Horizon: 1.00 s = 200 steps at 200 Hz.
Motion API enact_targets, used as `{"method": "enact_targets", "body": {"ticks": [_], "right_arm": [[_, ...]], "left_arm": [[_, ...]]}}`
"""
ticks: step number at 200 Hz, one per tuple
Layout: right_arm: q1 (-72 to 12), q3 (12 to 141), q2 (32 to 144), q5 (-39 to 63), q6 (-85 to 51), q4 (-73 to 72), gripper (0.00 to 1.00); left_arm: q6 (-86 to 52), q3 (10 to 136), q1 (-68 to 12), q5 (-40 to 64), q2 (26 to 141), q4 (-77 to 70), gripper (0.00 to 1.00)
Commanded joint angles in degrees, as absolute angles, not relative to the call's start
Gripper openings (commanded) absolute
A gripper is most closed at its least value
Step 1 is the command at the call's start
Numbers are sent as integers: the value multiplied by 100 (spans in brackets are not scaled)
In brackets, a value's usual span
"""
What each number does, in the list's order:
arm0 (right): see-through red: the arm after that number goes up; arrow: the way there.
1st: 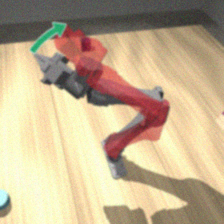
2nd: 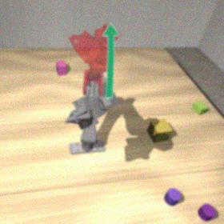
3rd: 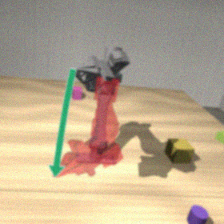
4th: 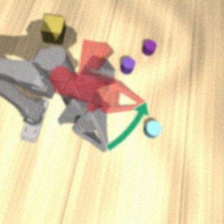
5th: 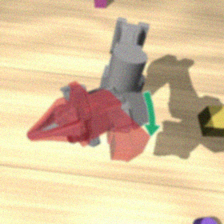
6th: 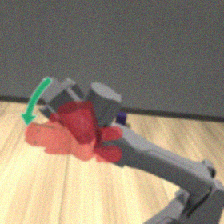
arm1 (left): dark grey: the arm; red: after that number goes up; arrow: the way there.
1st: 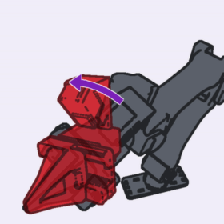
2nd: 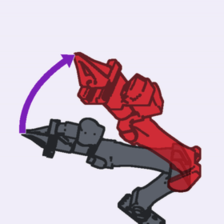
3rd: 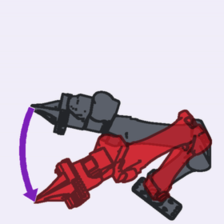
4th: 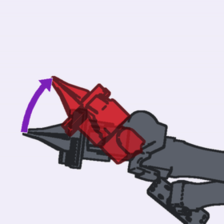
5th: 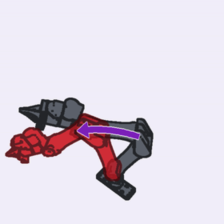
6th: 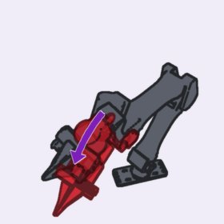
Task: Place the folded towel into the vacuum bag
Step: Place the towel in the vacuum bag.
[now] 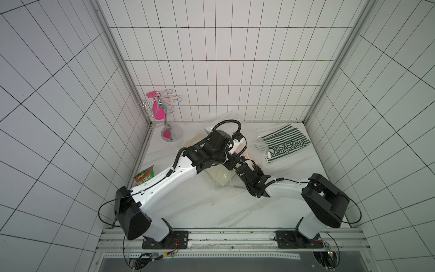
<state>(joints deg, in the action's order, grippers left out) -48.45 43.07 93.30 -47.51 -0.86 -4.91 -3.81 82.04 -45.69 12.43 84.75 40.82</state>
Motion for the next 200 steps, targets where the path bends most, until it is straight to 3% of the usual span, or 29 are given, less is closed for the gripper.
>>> {"method": "enact_targets", "body": {"ticks": [1,22,54,98,155,182,200], "right_arm": [[-4784,4684,9172,-5938,850,-1298,0],[-4650,4580,9153,-5874,1274,-1946,1],[-4669,4939,9531,-5654,167,-633,8],[-4768,4898,9647,-5030,-1250,308,30],[-4869,4392,8776,-3731,-1826,684,50],[-4869,4065,7970,-2774,-2442,943,67],[-4880,3872,7494,-2239,-2926,1107,72]], "left_arm": [[-387,8215,-4589,1534,8440,3964,0],[-396,8308,-4605,1650,8541,3930,0],[-390,8401,-4570,1643,8635,3841,0],[-419,8411,-4509,1635,8701,3811,0],[-570,8481,-4491,1670,8889,3718,0],[-576,8499,-4491,1670,8952,3720,0],[-560,8491,-4500,1711,8972,3719,0]]}}
